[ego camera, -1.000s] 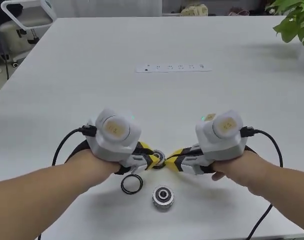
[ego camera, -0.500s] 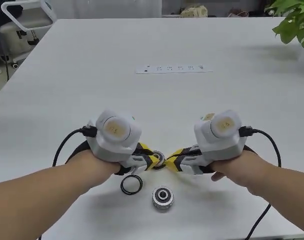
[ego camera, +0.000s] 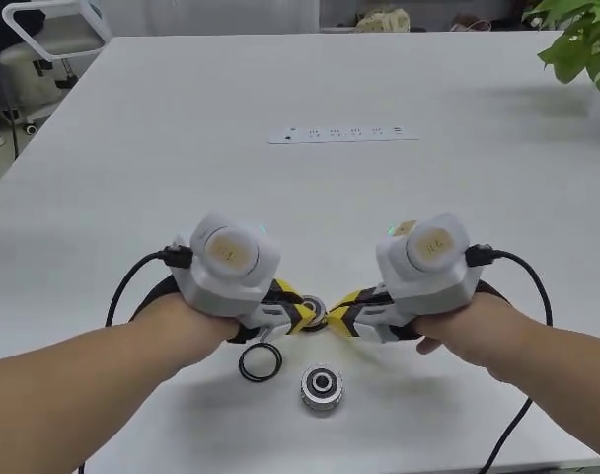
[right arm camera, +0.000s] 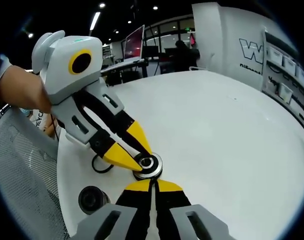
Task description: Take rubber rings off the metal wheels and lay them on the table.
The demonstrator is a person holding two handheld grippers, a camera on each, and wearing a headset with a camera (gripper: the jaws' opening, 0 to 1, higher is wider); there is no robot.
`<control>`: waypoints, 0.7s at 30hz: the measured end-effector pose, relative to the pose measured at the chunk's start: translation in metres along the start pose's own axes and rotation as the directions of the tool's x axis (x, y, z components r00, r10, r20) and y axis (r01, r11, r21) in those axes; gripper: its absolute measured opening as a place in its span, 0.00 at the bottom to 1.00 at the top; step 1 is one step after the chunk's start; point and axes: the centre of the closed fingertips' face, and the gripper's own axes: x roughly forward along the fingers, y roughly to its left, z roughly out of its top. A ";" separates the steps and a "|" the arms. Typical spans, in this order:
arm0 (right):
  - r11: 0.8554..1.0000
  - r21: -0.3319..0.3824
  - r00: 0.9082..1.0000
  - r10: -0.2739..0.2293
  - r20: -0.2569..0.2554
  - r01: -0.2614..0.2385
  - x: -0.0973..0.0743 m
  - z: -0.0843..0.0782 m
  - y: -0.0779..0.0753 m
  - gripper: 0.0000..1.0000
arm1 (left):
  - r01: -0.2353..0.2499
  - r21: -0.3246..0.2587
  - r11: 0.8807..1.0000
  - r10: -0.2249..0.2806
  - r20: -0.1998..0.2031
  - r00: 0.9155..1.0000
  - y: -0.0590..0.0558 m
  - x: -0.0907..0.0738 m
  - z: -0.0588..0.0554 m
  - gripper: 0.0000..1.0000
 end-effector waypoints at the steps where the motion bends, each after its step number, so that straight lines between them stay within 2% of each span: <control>1: 1.000 -0.004 1.000 -0.006 0.007 0.006 0.000 0.001 -0.001 0.00 | 0.000 0.000 1.000 0.000 -0.001 1.000 0.000 0.000 0.000 0.08; 9: 1.000 0.029 1.000 -0.011 0.001 0.011 0.000 -0.005 -0.004 0.00 | -0.004 -0.006 1.000 0.004 0.003 1.000 0.000 0.000 0.000 0.08; 12: 0.994 0.107 0.998 -0.010 0.068 0.002 -0.004 0.005 -0.010 0.00 | -0.004 -0.007 1.000 0.004 0.002 1.000 0.000 0.000 0.000 0.08; 14: 0.997 0.079 0.996 0.001 0.085 -0.008 -0.006 0.008 -0.011 0.00 | -0.004 -0.007 1.000 0.004 0.002 1.000 0.000 0.000 0.000 0.08; 17: 0.998 0.044 0.996 0.040 0.081 -0.044 -0.006 0.006 -0.004 0.00 | -0.004 -0.007 1.000 0.004 0.004 1.000 0.000 0.000 0.000 0.08; 21: 0.998 0.004 0.996 0.059 0.071 -0.060 -0.003 0.004 0.001 0.12 | -0.004 -0.007 1.000 0.004 0.005 1.000 0.000 0.000 0.000 0.08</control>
